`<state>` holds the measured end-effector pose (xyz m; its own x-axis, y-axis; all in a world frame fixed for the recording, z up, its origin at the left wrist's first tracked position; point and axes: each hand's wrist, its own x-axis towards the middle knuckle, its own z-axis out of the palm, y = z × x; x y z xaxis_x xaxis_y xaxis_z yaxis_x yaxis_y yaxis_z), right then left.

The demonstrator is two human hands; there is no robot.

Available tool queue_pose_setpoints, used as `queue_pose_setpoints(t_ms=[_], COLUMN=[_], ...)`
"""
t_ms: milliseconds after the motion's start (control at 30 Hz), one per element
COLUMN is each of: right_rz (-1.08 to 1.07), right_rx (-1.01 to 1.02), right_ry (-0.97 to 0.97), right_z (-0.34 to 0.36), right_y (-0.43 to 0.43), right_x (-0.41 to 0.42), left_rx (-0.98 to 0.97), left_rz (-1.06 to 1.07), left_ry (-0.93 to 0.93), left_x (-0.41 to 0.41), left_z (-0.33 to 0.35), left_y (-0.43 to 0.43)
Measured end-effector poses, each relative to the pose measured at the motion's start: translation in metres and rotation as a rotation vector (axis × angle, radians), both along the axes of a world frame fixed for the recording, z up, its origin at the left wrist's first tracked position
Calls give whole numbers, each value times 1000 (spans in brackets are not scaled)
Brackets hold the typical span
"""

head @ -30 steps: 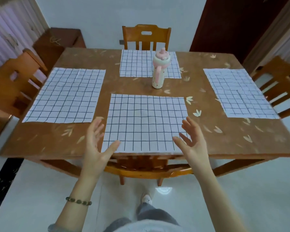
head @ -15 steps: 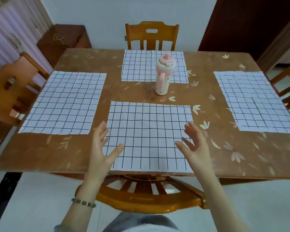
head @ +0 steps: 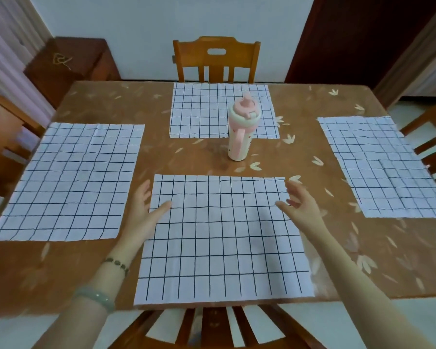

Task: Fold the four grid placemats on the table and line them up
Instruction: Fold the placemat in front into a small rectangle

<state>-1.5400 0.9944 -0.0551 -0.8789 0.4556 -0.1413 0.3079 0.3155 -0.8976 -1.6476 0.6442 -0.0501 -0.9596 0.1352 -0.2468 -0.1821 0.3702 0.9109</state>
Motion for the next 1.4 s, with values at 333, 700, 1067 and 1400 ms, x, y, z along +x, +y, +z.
queue_pose_setpoints(t_ms=[333,700,1067,1400], right_rz=[-157,-114,-67,-79], right_rx=[208,276,250,64], right_ry=[-344,-475,-627,-291], right_z=[-65,-103,-94,-51], right_y=[53,73,81,89], right_x=[-87,-125,-140,-121], left_rx=[-427,-638,-544,-179], left_rz=[-42,55,110,51], left_ry=[-52,56,-53,-41], left_x=[-114,-147,-150,-152], left_z=[-80,-114,-115,-62], left_y=[15,21,26,-2])
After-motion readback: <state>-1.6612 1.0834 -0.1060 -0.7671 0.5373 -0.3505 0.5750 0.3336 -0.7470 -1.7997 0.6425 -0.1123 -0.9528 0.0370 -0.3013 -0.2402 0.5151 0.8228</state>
